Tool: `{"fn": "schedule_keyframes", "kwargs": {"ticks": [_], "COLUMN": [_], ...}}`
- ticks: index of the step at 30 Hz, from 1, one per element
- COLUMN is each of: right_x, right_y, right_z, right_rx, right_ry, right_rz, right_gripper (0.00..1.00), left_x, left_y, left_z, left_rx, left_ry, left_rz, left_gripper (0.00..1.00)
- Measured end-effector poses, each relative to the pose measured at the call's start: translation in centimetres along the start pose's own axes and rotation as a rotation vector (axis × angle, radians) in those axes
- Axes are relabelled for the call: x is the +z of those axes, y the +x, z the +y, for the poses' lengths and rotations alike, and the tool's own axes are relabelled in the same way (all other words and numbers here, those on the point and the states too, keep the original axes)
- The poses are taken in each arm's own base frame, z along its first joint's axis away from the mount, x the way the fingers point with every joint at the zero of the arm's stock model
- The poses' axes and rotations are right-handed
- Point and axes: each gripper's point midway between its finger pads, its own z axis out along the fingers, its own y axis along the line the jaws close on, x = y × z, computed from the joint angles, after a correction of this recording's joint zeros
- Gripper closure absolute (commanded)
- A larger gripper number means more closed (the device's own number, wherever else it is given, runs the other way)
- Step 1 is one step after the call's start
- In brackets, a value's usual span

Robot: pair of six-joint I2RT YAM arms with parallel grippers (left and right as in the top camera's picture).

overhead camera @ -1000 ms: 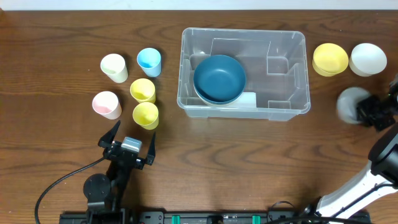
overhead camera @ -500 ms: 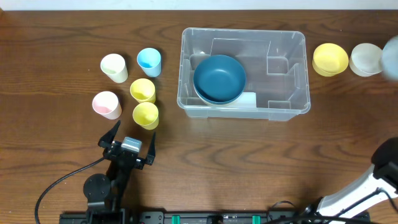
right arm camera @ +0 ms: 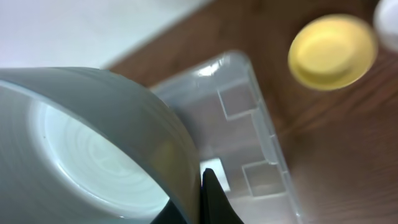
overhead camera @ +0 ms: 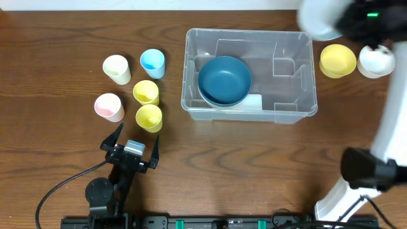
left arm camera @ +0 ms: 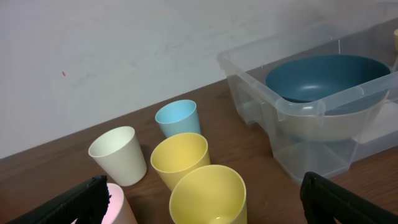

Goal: Pack container
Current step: 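Carry the grey bowl into the bin's right side and lower it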

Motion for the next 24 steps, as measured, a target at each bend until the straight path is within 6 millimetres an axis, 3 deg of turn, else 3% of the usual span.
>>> {"fn": "schedule_keyframes", "kwargs": {"ticks": [5,8,15,24], "right_x": [8.3,11.5,14.9,18.5], "right_y": [3.2,4.3,6.0,7.8], "right_z": [-0.2,-1.1,-3.2,-4.1], "right_rx": [-0.029,-0.019,0.017,0.039], "right_ry": [0.114,0.158,0.226,0.208], "right_rz": [0.153,0.206,0.278,0.317], "right_gripper": [0.99,0.99,0.99,0.99], "left_x": [0.0,0.0,0.0,0.0], "left_y": [0.0,0.0,0.0,0.0], "left_z": [0.0,0.0,0.0,0.0], "left_rx": [0.000,0.000,0.000,0.000], "left_ry": [0.000,0.000,0.000,0.000], "left_rz": [0.000,0.000,0.000,0.000], "left_gripper": [0.02,0.02,0.02,0.02]}}
